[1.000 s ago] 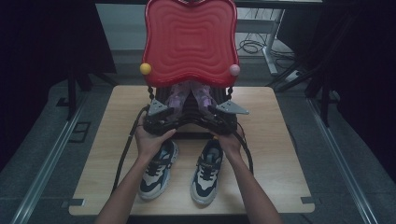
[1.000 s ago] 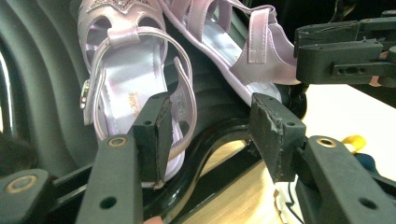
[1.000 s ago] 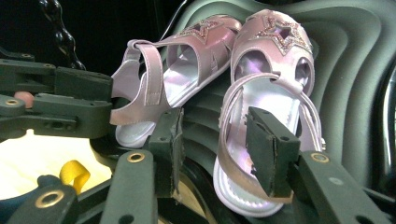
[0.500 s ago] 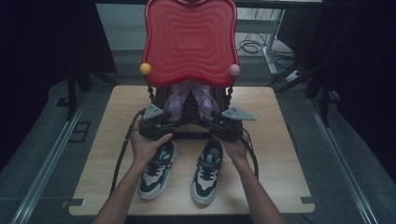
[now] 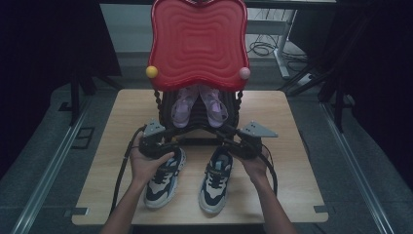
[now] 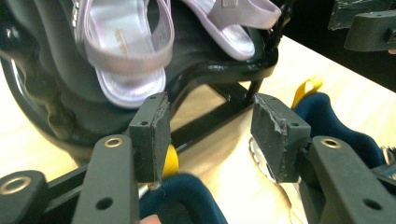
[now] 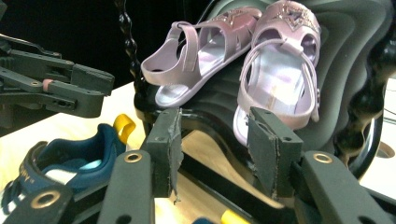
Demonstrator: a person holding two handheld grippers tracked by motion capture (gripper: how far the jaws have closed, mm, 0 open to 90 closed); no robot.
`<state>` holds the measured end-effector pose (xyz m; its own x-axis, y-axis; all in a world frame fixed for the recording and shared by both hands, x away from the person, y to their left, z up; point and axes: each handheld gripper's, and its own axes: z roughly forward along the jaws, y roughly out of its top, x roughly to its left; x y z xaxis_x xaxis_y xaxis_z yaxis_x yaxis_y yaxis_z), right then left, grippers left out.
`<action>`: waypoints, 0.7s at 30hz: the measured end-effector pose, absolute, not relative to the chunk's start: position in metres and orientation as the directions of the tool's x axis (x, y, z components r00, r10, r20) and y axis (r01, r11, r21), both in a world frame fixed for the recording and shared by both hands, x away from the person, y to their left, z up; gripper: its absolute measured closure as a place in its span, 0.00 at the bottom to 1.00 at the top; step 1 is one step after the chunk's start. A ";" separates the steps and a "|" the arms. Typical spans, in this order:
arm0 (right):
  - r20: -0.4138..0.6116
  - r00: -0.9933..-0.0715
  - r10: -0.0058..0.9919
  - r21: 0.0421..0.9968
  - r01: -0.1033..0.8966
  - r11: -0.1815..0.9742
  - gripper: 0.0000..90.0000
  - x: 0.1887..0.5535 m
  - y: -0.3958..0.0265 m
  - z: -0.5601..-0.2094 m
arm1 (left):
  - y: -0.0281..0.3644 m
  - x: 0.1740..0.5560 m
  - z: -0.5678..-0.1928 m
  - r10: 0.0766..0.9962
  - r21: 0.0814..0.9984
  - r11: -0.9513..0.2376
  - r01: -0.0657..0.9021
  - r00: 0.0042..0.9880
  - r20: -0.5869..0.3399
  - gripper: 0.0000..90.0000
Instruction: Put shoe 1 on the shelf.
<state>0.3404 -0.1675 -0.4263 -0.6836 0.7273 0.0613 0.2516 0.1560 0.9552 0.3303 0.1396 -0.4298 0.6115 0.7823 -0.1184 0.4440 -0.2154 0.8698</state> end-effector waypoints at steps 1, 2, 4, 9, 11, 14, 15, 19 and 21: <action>0.068 -0.685 0.725 0.954 0.257 0.153 0.61 0.339 -0.168 -0.427 | 0.141 0.328 -0.431 0.782 0.870 -0.210 0.445 0.610 -0.123 0.53; 0.066 -0.691 0.720 0.953 0.258 0.160 0.61 0.337 -0.170 -0.428 | 0.142 0.326 -0.432 0.781 0.871 -0.208 0.446 0.611 -0.126 0.53; 0.069 -0.695 0.715 0.952 0.260 0.161 0.61 0.334 -0.172 -0.429 | 0.143 0.323 -0.433 0.779 0.871 -0.206 0.447 0.613 -0.130 0.52; 0.081 -0.702 0.708 0.947 0.276 0.165 0.61 0.328 -0.179 -0.436 | 0.151 0.313 -0.435 0.779 0.872 -0.196 0.448 0.612 -0.139 0.52; 0.079 -0.705 0.705 0.946 0.277 0.171 0.60 0.326 -0.183 -0.439 | 0.153 0.309 -0.437 0.776 0.869 -0.195 0.456 0.613 -0.148 0.52; 0.089 -0.707 0.702 0.943 0.286 0.169 0.60 0.322 -0.189 -0.442 | 0.156 0.305 -0.440 0.771 0.860 -0.201 0.469 0.617 -0.157 0.50; 0.093 -0.707 0.702 0.942 0.290 0.168 0.59 0.321 -0.190 -0.443 | 0.157 0.303 -0.442 0.766 0.857 -0.204 0.473 0.622 -0.160 0.50; 0.077 -0.715 0.695 0.932 0.299 0.203 0.57 0.316 -0.197 -0.447 | 0.165 0.298 -0.446 0.753 0.846 -0.207 0.492 0.632 -0.183 0.49; 0.073 -0.719 0.691 0.926 0.307 0.221 0.56 0.313 -0.202 -0.450 | 0.168 0.296 -0.449 0.755 0.842 -0.204 0.499 0.627 -0.189 0.49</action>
